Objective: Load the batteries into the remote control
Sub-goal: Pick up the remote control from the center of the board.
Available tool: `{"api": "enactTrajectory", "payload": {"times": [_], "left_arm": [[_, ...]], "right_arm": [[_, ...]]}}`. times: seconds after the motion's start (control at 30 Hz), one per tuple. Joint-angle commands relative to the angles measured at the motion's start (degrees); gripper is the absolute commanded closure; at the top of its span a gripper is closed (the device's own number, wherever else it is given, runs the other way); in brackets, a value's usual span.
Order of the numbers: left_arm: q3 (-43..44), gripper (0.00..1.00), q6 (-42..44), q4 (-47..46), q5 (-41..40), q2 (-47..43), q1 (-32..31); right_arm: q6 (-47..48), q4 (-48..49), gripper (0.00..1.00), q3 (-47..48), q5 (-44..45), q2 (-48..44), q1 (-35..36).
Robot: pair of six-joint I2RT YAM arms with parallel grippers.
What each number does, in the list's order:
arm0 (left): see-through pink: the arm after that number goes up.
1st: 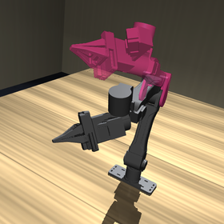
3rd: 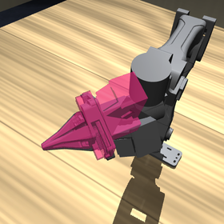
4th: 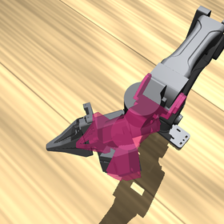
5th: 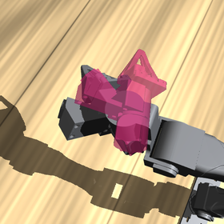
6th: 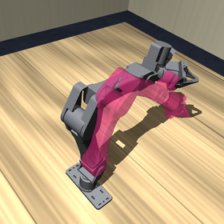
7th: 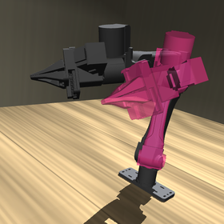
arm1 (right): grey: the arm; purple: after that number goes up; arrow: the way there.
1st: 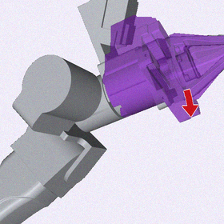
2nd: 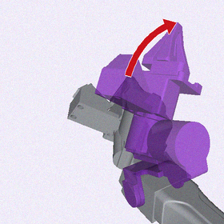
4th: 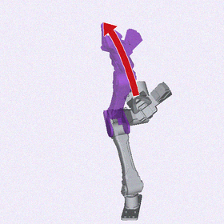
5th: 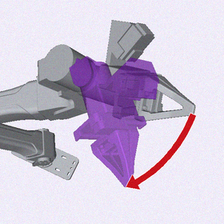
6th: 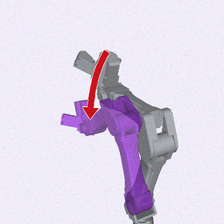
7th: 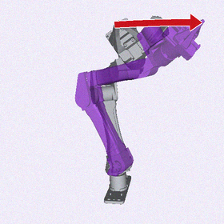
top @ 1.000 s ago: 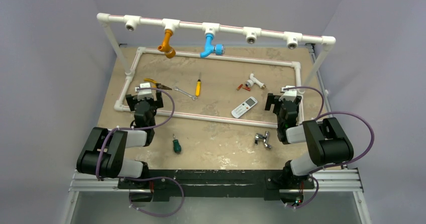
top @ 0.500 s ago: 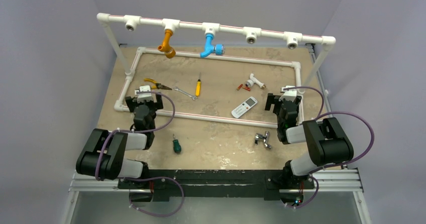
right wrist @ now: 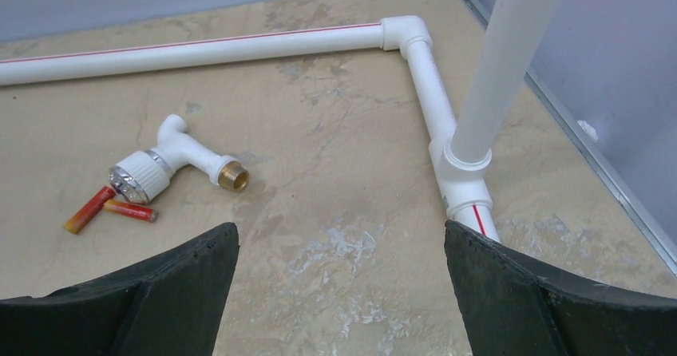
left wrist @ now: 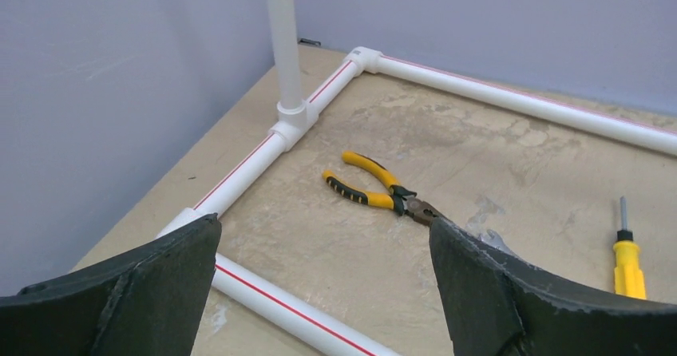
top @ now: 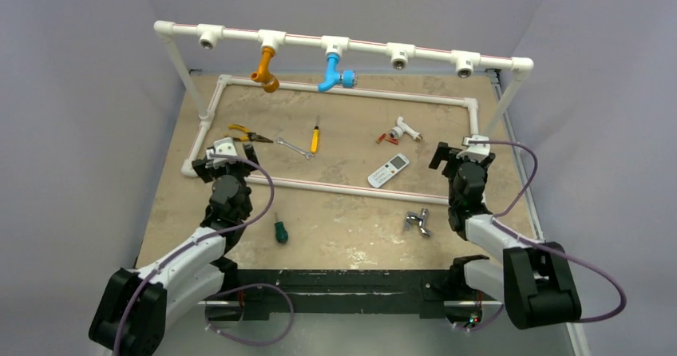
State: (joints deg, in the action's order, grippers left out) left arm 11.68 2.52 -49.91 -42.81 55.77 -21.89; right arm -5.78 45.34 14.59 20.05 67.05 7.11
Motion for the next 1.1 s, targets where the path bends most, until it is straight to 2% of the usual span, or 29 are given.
{"api": "enactTrajectory", "payload": {"times": [0.0, 0.13, 0.23, 0.3, 0.4, 0.57, 0.8, 0.93, 1.07], "left_arm": [[7.8, 0.0, -14.4, 28.4, -5.3, -8.5, -0.3], [13.7, 0.0, -24.0, 44.3, 0.7, -12.2, -0.3], [16.7, 0.0, -28.1, 52.7, 6.0, -12.4, -0.3], [17.4, 0.0, -30.4, 54.9, 7.2, -12.5, -0.2], [18.3, 0.0, -34.5, 58.7, 7.2, -13.4, 0.4], [17.3, 0.0, -34.5, 59.0, 12.5, -15.9, 0.9], [18.0, 0.02, -35.8, 61.4, 20.7, -16.8, 0.9], [19.1, 0.04, -37.0, 65.7, 17.5, -16.1, 0.9], [18.7, 0.04, -37.0, 65.3, 18.8, -16.2, 0.9]], "right_arm": [[-4.1, -10.8, 0.01, 1.9, 0.9, -5.4, 0.8], [-7.0, -19.9, 0.01, 6.2, -1.8, -8.6, 1.2], [-10.2, -31.7, 0.02, 11.9, -6.1, -9.5, 1.2], [-12.6, -36.1, 0.02, 13.8, -9.4, -9.8, 1.3], [-16.9, -37.3, 0.01, 13.7, -13.4, -11.0, 1.6], [-28.3, -40.8, 0.01, 14.2, -16.7, -9.8, 4.0], [-37.1, -44.5, 0.02, 17.9, -7.2, -3.5, 16.8], [-44.6, -48.1, 0.02, 21.0, -3.3, 2.5, 21.0], [-49.8, -53.6, 0.02, 24.5, 3.1, 7.3, 23.4]]}}
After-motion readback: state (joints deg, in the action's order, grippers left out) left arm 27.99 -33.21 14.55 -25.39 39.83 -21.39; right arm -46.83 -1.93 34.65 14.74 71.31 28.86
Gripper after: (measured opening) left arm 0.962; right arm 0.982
